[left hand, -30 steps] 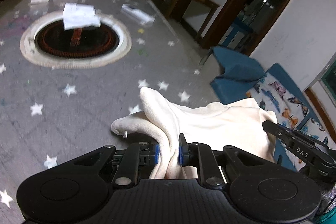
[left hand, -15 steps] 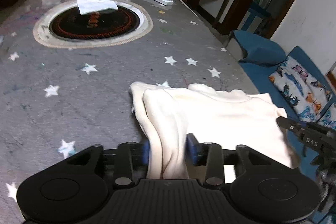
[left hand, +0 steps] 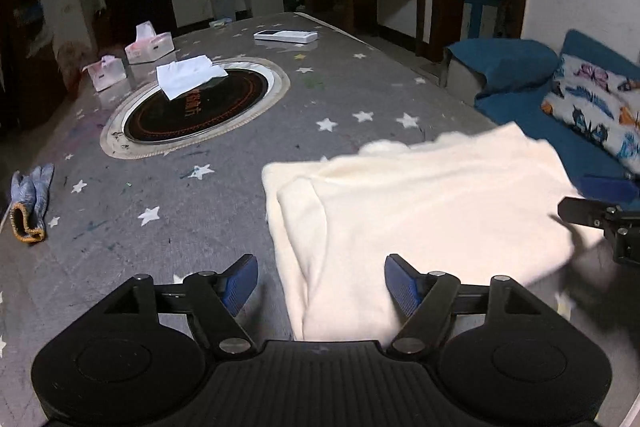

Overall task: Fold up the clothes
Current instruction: 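Lay the folded sweatshirt flat and open both grippers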

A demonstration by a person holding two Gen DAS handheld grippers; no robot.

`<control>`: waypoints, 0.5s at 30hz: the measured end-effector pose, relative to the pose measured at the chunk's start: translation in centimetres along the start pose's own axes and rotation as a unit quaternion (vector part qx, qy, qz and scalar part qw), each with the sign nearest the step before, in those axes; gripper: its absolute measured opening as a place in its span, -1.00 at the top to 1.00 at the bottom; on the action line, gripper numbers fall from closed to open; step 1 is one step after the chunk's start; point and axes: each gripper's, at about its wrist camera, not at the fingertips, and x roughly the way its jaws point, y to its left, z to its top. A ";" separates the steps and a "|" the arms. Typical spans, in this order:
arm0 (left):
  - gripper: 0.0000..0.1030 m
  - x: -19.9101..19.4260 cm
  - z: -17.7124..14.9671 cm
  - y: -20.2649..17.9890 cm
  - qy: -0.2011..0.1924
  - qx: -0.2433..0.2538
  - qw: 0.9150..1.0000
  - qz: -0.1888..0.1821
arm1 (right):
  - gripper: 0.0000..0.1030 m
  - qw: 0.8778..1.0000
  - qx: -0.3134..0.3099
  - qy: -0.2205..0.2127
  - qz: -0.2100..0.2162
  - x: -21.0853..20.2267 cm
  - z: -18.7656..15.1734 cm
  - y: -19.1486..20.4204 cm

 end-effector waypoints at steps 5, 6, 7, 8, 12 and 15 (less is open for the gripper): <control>-0.44 -0.2 -0.6 0.4 0.000 -0.010 1.000 0.000 | 0.19 1.000 -0.017 0.013 0.000 0.4 -0.9 1.2; -0.44 -0.3 -0.7 0.5 0.000 -0.013 1.000 0.000 | 0.18 1.000 -0.017 0.011 -0.001 0.1 -0.8 1.2; -0.44 -0.5 -0.7 0.7 -0.002 -0.015 1.000 0.001 | 0.16 1.000 -0.017 0.010 0.000 -0.1 -0.8 1.3; -0.45 -0.8 -0.8 0.7 -0.002 -0.017 1.000 0.000 | 0.14 1.000 -0.016 0.009 0.002 -0.3 -0.9 1.4; -0.51 -1.3 -1.5 0.4 0.002 -0.018 1.000 -0.003 | -0.02 1.000 -0.013 0.009 0.011 -1.0 -1.3 1.8; -0.51 -1.8 -2.1 0.3 0.006 -0.025 1.000 -0.006 | -0.04 1.000 -0.019 0.018 0.004 -0.7 -2.0 2.4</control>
